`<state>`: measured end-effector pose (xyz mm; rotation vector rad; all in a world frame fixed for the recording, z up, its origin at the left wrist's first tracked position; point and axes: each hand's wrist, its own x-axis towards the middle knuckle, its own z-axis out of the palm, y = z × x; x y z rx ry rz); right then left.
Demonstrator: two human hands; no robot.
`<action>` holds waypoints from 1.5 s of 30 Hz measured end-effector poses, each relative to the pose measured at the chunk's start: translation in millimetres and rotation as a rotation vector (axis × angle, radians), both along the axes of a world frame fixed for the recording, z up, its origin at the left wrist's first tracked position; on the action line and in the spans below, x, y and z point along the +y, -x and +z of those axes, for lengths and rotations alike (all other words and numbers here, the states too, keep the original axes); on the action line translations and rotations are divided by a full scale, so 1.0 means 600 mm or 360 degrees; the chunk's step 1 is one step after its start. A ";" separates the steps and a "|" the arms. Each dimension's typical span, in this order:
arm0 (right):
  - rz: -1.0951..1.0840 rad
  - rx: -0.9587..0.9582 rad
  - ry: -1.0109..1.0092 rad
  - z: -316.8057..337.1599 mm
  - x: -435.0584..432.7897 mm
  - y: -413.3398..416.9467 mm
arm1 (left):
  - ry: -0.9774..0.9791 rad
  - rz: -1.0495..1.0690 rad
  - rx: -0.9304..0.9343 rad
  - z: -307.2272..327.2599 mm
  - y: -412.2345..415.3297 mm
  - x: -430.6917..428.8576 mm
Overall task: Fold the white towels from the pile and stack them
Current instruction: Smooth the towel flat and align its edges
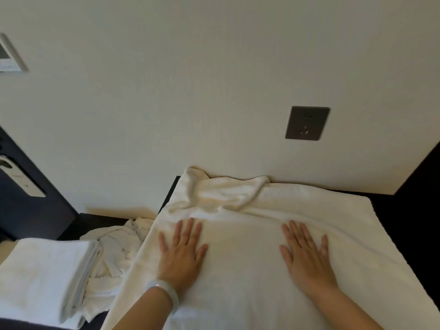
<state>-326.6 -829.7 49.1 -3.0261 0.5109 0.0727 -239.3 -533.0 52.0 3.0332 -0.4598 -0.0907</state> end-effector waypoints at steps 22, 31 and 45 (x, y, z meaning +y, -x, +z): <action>0.0418 -0.0183 -0.0101 0.027 0.047 0.056 | 0.0099 -0.0113 -0.0196 0.014 0.106 0.025; 0.0329 -0.0398 -0.0244 0.041 -0.023 -0.153 | 0.0214 0.0038 0.0016 0.012 -0.109 -0.001; 0.0325 0.0303 -0.0995 0.076 -0.105 -0.314 | 0.0662 0.0358 0.0427 0.081 -0.328 0.011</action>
